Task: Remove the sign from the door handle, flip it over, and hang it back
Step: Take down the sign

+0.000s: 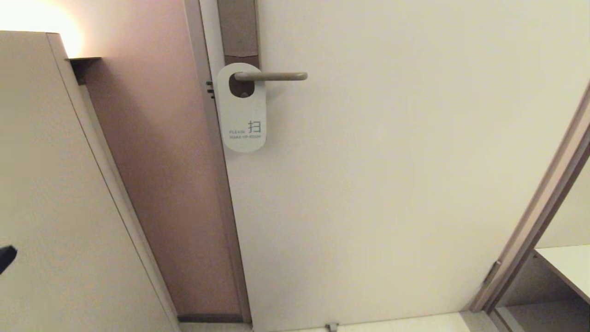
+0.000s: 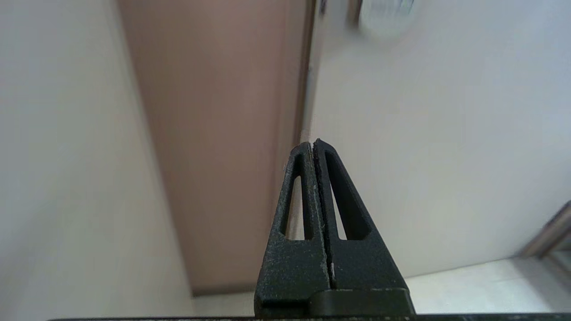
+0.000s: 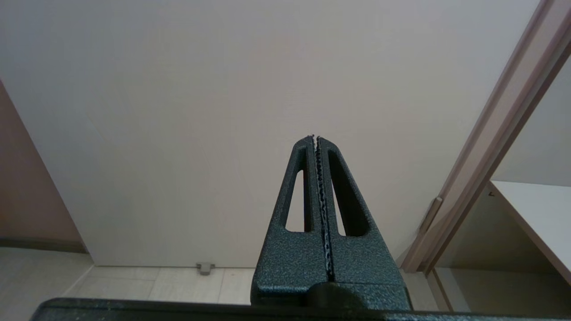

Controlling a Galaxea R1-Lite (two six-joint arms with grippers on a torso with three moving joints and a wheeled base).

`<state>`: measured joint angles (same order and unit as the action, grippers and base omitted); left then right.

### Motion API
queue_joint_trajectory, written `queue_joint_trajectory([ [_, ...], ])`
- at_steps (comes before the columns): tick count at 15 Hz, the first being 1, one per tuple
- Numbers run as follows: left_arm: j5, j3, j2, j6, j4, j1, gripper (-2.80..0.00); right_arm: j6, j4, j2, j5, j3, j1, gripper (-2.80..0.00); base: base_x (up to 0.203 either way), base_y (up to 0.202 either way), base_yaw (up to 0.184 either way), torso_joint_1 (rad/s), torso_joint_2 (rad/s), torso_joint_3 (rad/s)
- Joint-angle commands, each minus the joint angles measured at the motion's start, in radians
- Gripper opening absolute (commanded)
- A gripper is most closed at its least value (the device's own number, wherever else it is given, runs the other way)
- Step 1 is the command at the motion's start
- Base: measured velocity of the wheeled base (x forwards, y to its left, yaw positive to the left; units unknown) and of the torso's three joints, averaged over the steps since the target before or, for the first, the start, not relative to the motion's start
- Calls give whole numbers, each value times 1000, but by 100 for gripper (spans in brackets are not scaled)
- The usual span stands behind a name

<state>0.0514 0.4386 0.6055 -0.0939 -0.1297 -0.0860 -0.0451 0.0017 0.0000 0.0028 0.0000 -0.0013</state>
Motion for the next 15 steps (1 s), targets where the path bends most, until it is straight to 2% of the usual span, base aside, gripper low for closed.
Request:
queue_joint_trajectory([
  [1, 18, 103, 250, -3, -40, -4, -280, -1, 0, 0, 0, 0, 1, -280, 0, 0, 0, 0, 0, 0],
  [3, 72, 231, 407, -6, -94, -3, -280, 1, 0, 0, 0, 0, 1, -280, 0, 0, 0, 0, 0, 0],
  [5, 163, 359, 543, -6, -123, 6, -280, -1, 0, 0, 0, 0, 0, -280, 0, 0, 0, 0, 0, 0],
  [9, 442, 559, 749, -3, -139, 84, -280, -1, 0, 0, 0, 0, 1, -280, 0, 0, 0, 0, 0, 0],
  [13, 650, 647, 895, 1, -163, 104, -280, 1, 0, 0, 0, 0, 0, -280, 0, 0, 0, 0, 0, 0],
  [15, 737, 651, 969, 2, -259, 104, -280, 0, 0, 0, 0, 0, 0, -280, 0, 0, 0, 0, 0, 0],
])
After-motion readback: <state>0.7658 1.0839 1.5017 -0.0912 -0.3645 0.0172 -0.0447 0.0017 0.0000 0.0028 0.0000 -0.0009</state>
